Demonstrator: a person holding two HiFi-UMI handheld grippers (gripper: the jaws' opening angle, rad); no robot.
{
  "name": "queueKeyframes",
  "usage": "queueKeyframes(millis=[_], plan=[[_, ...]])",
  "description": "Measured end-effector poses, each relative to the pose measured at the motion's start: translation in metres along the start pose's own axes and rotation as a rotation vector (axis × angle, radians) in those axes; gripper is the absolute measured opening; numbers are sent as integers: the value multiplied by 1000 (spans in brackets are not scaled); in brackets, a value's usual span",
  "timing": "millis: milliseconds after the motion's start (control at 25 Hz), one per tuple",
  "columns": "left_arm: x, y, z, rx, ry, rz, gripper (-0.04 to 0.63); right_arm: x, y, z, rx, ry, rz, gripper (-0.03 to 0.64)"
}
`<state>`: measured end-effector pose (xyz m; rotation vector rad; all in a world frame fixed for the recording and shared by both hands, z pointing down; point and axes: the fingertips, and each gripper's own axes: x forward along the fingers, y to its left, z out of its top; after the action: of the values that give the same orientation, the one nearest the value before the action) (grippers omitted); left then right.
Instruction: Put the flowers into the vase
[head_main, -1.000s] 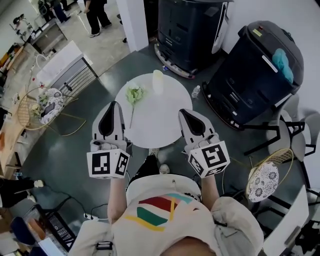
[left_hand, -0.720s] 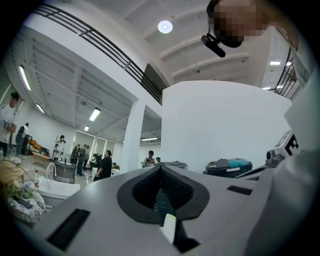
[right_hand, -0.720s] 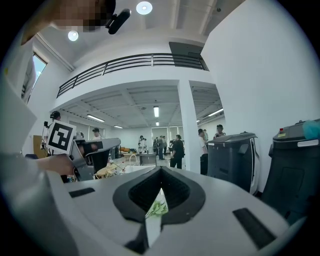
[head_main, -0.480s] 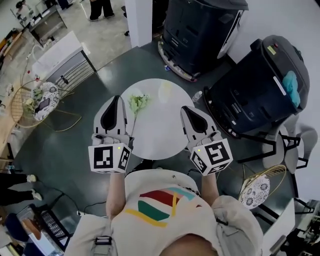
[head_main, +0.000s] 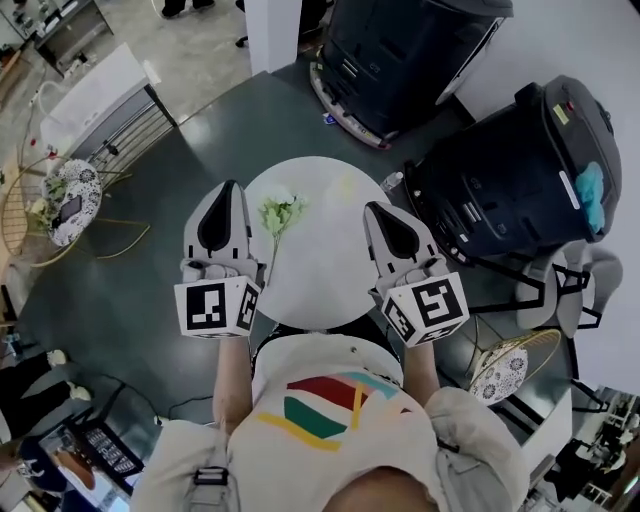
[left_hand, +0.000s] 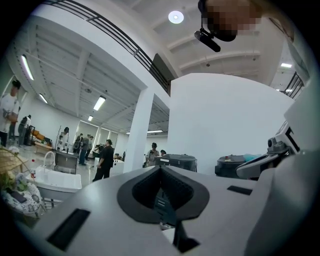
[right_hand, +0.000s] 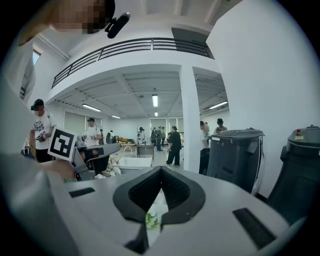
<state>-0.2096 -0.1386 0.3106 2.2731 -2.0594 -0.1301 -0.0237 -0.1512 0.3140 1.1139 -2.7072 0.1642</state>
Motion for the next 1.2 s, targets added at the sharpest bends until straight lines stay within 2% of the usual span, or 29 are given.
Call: queueKeyframes(millis=[160, 400, 680, 840, 1000, 1120, 1200], plan=[[17, 8, -20, -22, 41, 9, 6, 14, -9, -6, -16, 29, -16, 9], [35, -1, -32, 13, 76, 58, 6, 22, -45, -37, 102, 67, 19, 9], [36, 3, -48, 16, 123, 115, 6, 33, -67, -50, 124, 94, 53, 9], [43, -2, -69, -14, 158, 92, 19, 37, -74, -61, 131, 118, 49, 9], [57, -4, -111, -101, 246, 51, 321, 37, -74, -74, 145, 144, 43, 10], [66, -1, -165, -104, 362, 45, 457, 37, -74, -81, 139, 168, 40, 9], [67, -1, -207, -98, 466, 36, 516, 36, -74, -85, 126, 183, 38, 10]])
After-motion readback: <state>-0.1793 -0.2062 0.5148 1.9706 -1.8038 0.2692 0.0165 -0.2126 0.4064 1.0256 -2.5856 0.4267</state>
